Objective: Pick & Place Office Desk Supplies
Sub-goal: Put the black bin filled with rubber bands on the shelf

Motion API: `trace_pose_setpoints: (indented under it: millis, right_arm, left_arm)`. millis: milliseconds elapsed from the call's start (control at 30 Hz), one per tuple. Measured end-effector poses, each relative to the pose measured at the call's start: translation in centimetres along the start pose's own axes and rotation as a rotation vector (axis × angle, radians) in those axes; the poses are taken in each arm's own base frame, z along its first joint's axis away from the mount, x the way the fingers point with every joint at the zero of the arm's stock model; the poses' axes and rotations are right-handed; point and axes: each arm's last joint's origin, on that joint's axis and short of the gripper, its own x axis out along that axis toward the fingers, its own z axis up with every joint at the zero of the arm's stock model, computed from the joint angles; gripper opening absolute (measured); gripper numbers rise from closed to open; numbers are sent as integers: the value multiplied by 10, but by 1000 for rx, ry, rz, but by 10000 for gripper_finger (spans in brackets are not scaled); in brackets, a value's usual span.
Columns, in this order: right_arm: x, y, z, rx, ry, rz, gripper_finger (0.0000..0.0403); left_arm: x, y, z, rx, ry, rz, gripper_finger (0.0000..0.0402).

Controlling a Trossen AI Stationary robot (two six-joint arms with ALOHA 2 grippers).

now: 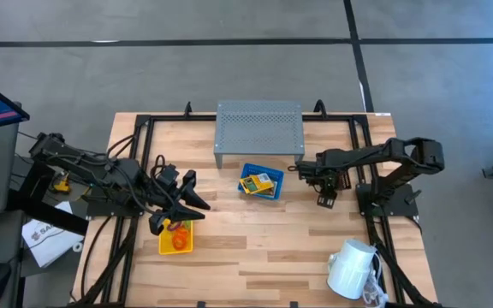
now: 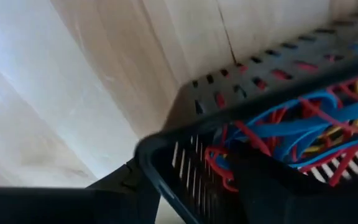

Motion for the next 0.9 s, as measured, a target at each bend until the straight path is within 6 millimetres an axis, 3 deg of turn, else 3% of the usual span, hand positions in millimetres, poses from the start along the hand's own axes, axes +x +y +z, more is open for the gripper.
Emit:
trace_pose_setpoints:
  millis: [300,533,900]
  right_arm:
    - [0,-2,2,22,-14,3,115]
    - [0,-2,2,23,-13,-2,12]
    - [-2,-3,-5,45,31,-6,3]
  left_arm:
    - [0,0,0,-4,-1,-1,123]
    - [0,0,0,-4,-1,-1,123]
    - [0,0,0,-4,0,0,123]
